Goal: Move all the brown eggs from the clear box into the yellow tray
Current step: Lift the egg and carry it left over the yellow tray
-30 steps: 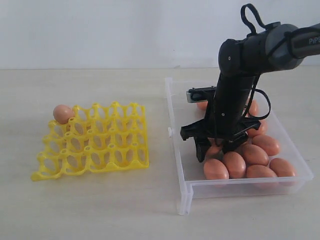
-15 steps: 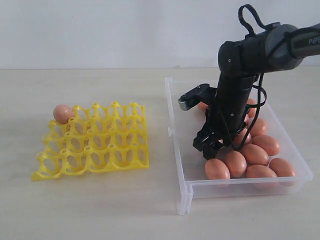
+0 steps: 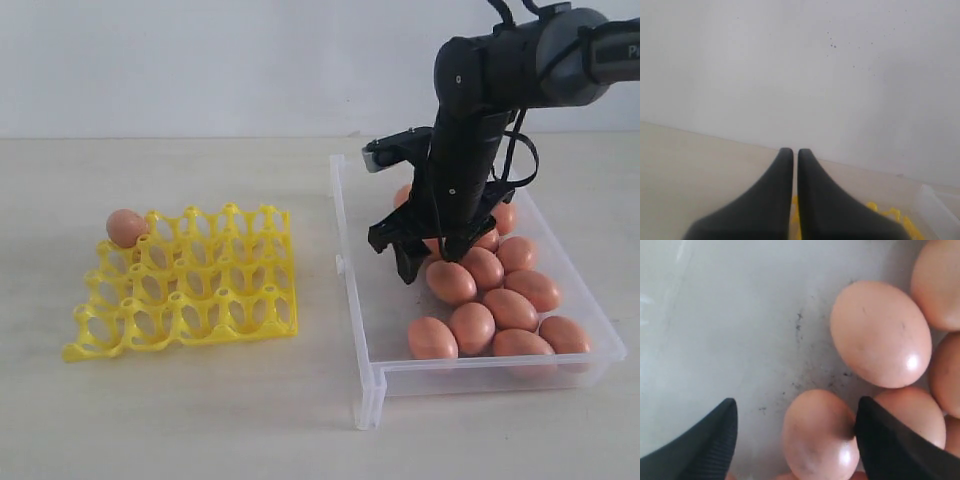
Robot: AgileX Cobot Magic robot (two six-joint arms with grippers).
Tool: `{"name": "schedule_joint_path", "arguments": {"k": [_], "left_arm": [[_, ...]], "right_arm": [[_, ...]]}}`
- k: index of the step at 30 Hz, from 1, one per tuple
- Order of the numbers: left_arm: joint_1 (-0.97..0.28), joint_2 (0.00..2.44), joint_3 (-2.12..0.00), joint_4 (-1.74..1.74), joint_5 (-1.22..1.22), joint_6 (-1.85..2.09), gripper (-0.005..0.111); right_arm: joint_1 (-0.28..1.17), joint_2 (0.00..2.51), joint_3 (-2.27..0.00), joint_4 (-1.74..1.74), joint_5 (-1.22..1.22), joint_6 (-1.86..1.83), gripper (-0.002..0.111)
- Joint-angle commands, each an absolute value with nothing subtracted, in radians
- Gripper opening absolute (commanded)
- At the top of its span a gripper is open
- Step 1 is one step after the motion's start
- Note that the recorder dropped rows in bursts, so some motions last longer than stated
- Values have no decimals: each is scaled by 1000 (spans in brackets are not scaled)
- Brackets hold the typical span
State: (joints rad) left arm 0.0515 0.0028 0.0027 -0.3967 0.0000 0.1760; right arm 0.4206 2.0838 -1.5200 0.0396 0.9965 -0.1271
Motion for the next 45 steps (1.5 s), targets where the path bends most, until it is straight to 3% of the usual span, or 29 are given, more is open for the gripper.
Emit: {"name": "schedule_joint_path", "arguments": {"k": [1, 8, 10, 11, 14, 17, 29, 37, 45], "left_arm": [[47, 0, 0, -400, 0, 185, 4], [47, 0, 0, -400, 0, 185, 4], [47, 0, 0, -400, 0, 185, 4], [47, 0, 0, -400, 0, 185, 4], [47, 0, 0, -400, 0, 185, 4], [47, 0, 0, -400, 0, 185, 4], [47, 0, 0, -400, 0, 185, 4], [47, 0, 0, -400, 0, 185, 4], [47, 0, 0, -400, 0, 185, 4]], "right_arm": [[416, 2110, -1524, -21, 1051, -97, 59], [416, 2164, -1524, -42, 1064, -125, 59], [416, 2166, -1524, -42, 1062, -138, 53], [416, 2168, -1524, -42, 1055, -141, 46], [416, 2168, -1524, -36, 1048, -192, 0], [418, 2154, -1524, -25, 978, -212, 0], [420, 1783, -1182, 274, 155, -358, 0], [552, 1769, -1079, 349, -168, -496, 0], [636, 1773, -987, -65, -717, 52, 0]]}}
